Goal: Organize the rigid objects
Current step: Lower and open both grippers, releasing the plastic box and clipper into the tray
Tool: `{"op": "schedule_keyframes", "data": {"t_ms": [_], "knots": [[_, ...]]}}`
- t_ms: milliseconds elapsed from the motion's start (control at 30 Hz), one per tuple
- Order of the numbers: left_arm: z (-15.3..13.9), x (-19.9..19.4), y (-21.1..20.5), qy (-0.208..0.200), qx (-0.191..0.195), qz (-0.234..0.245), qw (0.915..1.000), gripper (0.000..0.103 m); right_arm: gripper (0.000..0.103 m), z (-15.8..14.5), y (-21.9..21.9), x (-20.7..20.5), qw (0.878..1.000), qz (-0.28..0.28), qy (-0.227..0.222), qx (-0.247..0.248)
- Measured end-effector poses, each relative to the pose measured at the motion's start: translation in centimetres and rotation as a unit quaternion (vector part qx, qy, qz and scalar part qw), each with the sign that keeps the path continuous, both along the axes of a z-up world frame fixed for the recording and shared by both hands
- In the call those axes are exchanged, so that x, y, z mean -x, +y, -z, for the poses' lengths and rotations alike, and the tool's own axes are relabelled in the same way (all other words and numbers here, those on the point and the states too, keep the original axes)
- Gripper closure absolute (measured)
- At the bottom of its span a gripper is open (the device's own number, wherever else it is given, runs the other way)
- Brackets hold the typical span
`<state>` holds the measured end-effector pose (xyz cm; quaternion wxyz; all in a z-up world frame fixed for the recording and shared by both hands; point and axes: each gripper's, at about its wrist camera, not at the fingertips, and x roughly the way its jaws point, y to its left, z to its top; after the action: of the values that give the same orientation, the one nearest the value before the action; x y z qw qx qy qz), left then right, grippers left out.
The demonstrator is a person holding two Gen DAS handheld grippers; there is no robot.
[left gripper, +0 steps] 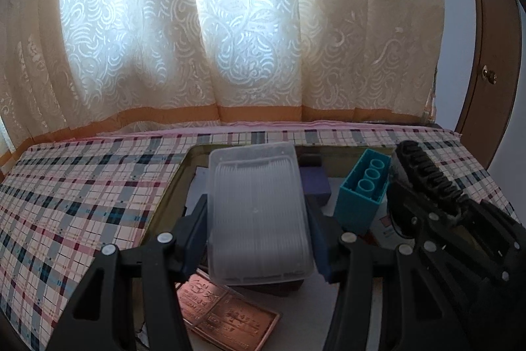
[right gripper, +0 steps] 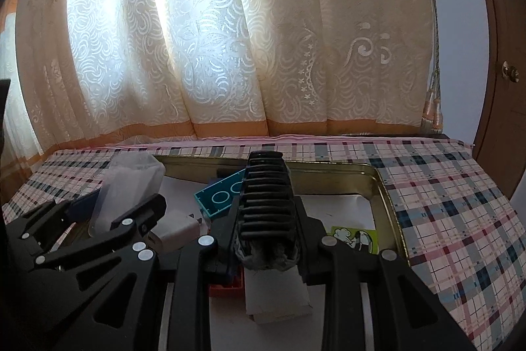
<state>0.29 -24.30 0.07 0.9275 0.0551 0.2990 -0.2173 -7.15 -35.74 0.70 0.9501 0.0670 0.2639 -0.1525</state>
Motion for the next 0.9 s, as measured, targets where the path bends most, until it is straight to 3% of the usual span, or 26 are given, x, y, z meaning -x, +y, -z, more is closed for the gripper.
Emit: {"op": "schedule_keyframes", "data": {"t_ms": [433, 900], "knots": [[1.1, -1.3, 0.7, 0.036, -0.022, -0.024, 0.9988, 0.049, 0.073, 0.3, 0.3, -0.6, 0.999, -0.033, 0.008, -0.042], [0.9, -1.9, 1.8, 0.056, 0.000, -0.018, 0.9983, 0.049, 0.073, 0.0, 0.5, -0.4, 0.994, -0.061, -0.004, -0.094]]}}
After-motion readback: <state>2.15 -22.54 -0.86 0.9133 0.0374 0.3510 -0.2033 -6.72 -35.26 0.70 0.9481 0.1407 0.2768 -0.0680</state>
